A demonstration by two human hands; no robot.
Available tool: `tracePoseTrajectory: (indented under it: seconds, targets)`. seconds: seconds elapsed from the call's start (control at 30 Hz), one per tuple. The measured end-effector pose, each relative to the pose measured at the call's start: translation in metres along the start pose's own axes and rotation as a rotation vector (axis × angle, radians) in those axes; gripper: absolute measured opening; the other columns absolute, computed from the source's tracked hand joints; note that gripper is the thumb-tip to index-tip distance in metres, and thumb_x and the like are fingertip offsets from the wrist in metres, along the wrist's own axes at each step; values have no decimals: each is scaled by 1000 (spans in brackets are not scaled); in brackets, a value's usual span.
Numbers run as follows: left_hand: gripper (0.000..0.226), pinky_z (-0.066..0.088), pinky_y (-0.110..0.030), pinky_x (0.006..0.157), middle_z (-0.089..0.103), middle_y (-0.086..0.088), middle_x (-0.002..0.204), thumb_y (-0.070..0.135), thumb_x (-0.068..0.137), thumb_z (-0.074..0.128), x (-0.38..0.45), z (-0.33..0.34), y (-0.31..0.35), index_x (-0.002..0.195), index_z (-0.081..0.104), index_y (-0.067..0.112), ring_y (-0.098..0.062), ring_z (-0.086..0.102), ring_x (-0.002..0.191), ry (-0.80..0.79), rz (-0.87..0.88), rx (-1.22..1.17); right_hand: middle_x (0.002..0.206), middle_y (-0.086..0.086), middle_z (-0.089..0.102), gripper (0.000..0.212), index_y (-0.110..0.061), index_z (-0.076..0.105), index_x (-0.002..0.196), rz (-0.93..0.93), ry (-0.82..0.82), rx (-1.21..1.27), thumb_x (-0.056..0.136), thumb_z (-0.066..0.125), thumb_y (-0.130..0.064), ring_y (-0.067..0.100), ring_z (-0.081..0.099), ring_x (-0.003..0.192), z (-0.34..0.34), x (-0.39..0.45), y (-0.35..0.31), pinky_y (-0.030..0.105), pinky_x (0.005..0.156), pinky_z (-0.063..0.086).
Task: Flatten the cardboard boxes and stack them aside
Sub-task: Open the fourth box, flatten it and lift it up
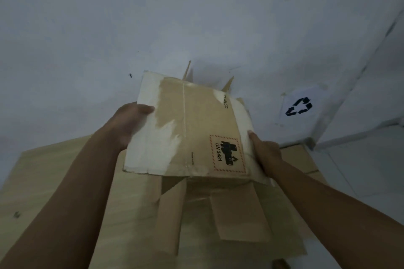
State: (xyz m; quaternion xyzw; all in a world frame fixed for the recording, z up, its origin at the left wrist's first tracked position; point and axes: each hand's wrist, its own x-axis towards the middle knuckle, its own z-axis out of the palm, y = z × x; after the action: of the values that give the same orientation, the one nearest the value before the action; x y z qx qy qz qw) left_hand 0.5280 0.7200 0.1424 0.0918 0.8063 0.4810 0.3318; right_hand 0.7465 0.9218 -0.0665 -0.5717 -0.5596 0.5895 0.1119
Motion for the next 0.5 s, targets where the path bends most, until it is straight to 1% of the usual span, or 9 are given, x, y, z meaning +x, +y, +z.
tracePoseTrajectory:
  seconds: [0.03,0.1,0.17,0.27,0.33,0.43,0.5]
  targets:
    - [33,53,-43,75,67,-19,107,17,95,54,-3,-16,-4,125,58,5,-36,65,88,8,11,11,89,11,72,73,-5,71,89,-30,50,-4,78,59,-76,29,69,79,6,-6,-5,42,72,59]
    - [31,52,-39,70,68,-17,103,14,96,53,-8,-47,-17,125,58,3,-34,65,84,10,25,23,85,9,72,67,-8,71,84,-67,123,-19,78,61,-74,27,68,76,21,-21,-14,39,71,59]
    - [33,53,-41,72,67,-18,105,13,96,53,-13,-76,-33,127,56,2,-35,65,86,17,18,28,85,7,72,66,-11,71,85,-104,168,-58,76,61,-75,27,68,76,39,-40,-24,38,70,58]
    - [33,53,-42,75,66,-17,105,11,97,53,-15,-117,-59,128,55,2,-35,64,88,44,-3,32,96,3,69,65,-15,67,102,-165,262,-119,75,61,-74,26,67,83,67,-74,-37,38,74,57]
    - [32,52,-42,76,66,-17,106,10,97,52,-15,-139,-73,128,55,2,-35,64,89,57,-2,37,103,3,68,62,-17,62,113,-200,321,-180,79,62,-69,28,67,89,82,-94,-49,43,80,58]
    - [33,51,-44,80,64,-20,112,9,97,52,-12,-163,-93,129,54,1,-36,63,91,68,10,36,117,7,68,59,-17,59,122,-283,408,-352,85,61,-63,32,66,100,100,-121,-70,45,88,55]
    - [32,50,-44,81,64,-20,110,9,96,53,-11,-171,-108,126,54,-1,-35,62,89,75,-2,44,123,10,64,54,-17,54,127,-355,450,-494,90,58,-57,35,64,107,107,-134,-77,46,91,52]
